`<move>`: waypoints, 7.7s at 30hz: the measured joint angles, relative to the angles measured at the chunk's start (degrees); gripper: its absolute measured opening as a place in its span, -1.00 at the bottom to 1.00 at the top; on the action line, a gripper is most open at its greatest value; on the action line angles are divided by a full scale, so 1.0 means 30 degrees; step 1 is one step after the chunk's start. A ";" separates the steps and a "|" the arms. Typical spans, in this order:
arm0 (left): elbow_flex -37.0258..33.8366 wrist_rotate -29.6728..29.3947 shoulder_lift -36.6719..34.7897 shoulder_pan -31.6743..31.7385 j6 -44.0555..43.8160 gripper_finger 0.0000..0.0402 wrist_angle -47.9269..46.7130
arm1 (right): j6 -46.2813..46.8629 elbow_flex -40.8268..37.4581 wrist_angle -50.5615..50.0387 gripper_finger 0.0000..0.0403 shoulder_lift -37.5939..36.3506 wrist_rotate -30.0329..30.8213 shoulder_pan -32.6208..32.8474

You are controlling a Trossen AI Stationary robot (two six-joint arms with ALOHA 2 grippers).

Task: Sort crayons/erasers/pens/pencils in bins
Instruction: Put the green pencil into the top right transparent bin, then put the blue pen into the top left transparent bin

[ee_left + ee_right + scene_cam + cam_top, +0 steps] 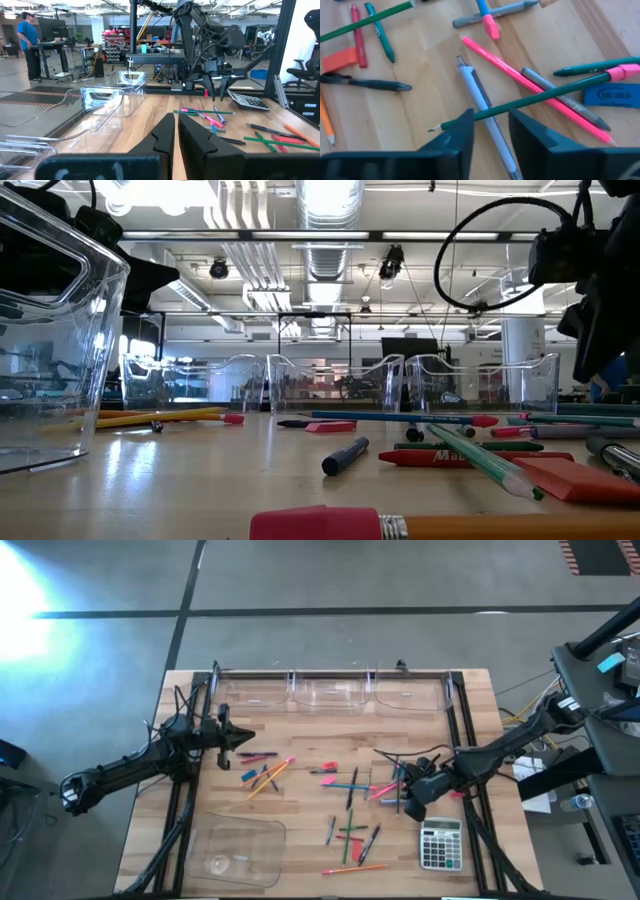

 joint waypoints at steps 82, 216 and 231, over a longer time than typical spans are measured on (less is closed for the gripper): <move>0.0000 0.0001 0.0007 0.0000 0.0000 -0.95 0.0000 | 0.7695 0.0015 0.0042 0.00 0.4128 -0.0189 -0.1130; 0.0000 -0.0001 0.0004 0.0001 0.0000 -0.95 -0.0003 | -1.0476 0.0405 0.2713 -0.44 -1.2488 -0.9141 -1.2441; 0.0000 0.0006 0.0007 0.0001 0.0000 -0.95 -0.0004 | -1.0017 -0.3697 1.0473 -0.44 -1.1441 -0.9017 -1.1491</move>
